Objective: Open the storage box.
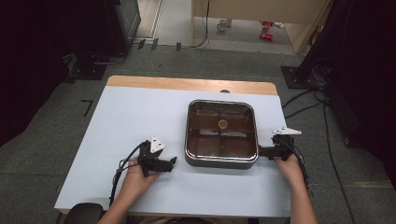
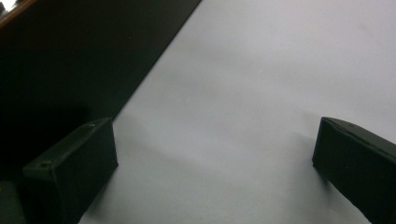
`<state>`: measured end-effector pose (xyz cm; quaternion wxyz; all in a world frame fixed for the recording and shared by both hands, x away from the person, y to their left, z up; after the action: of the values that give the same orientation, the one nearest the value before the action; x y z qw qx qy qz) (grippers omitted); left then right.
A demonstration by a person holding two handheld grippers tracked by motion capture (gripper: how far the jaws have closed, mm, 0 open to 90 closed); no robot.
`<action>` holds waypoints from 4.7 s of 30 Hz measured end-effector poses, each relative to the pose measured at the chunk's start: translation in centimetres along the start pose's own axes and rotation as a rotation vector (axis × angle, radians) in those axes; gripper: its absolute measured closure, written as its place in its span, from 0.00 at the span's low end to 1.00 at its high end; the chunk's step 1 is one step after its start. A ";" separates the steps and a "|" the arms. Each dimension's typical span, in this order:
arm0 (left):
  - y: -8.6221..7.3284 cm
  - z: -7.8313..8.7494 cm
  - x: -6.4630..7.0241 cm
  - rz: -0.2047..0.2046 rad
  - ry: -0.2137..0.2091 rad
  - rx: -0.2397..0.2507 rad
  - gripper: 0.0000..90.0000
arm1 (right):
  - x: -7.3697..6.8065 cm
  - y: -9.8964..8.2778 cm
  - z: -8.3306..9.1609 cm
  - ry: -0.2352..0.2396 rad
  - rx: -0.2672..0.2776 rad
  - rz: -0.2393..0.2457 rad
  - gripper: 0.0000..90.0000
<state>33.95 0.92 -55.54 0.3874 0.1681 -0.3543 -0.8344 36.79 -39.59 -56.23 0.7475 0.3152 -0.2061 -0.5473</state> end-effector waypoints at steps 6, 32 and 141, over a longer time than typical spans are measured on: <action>0.0 0.0 0.0 0.001 0.000 0.000 0.12 | 0.0 0.0 0.0 0.000 0.000 0.000 0.00; 1.1 1.2 0.5 0.028 -0.124 -0.067 0.26 | 0.0 0.0 0.0 0.000 0.000 0.001 0.00; 18.2 -6.7 9.3 -0.260 -0.383 -0.026 0.66 | 0.0 0.0 0.0 0.000 0.000 0.001 0.00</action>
<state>41.29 -17.45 -47.09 0.2046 0.0460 -0.3858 -0.8984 36.78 -39.60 -56.22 0.7478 0.3151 -0.2061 -0.5469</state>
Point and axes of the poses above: each handheld gripper's, and its own axes: z roughly backward along the jaws, y roughly out of its top, x roughly to its right, the point moved 8 cm from there along -z, roughly forward along the jaws
